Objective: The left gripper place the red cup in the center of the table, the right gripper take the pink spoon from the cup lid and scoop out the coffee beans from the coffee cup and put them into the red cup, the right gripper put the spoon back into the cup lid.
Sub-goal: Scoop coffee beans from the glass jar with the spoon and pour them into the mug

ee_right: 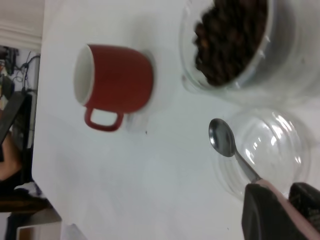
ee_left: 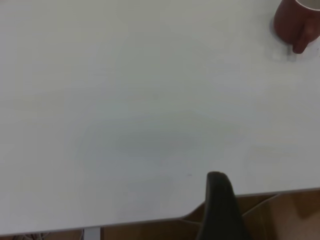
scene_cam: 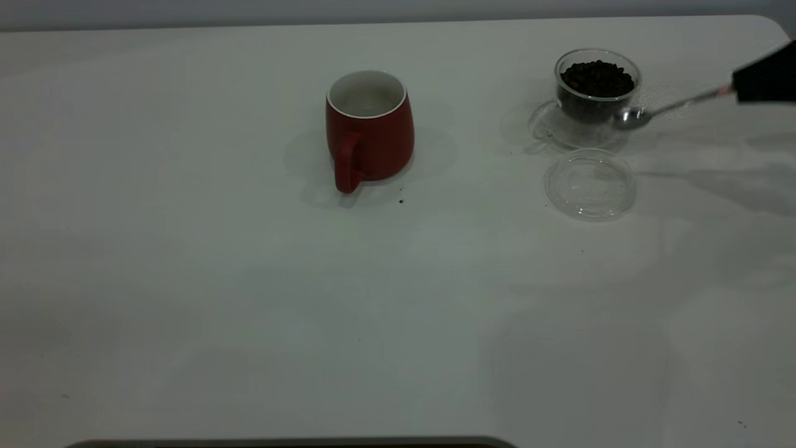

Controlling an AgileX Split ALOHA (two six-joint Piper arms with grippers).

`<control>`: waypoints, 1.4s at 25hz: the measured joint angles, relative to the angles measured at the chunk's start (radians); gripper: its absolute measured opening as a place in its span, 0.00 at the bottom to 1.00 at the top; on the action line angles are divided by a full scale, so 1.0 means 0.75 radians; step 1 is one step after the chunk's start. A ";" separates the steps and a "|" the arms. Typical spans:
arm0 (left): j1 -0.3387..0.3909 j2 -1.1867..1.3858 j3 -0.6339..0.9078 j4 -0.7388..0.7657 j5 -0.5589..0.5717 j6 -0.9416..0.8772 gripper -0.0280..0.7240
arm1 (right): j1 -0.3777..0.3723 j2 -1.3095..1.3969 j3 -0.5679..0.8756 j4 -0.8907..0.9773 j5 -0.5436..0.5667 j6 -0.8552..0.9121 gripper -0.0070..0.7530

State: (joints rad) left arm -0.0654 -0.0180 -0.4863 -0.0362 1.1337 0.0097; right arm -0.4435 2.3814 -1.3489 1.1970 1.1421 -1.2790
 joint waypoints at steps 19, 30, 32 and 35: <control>0.000 0.000 0.000 0.000 0.000 0.000 0.75 | 0.194 -0.008 -0.107 0.195 -0.313 -0.018 0.14; 0.000 0.000 0.000 0.000 0.000 -0.001 0.75 | 0.194 0.073 -0.107 0.201 -0.278 0.056 0.14; 0.000 0.000 0.000 0.000 0.000 -0.001 0.75 | 0.194 0.084 -0.107 0.201 -0.254 0.094 0.14; 0.000 0.000 0.000 0.000 0.000 -0.001 0.75 | 0.190 0.098 -0.107 0.200 -0.245 0.185 0.14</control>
State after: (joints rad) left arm -0.0654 -0.0180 -0.4863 -0.0362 1.1337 0.0088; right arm -0.3010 2.4547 -1.4295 1.3468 0.9584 -1.1405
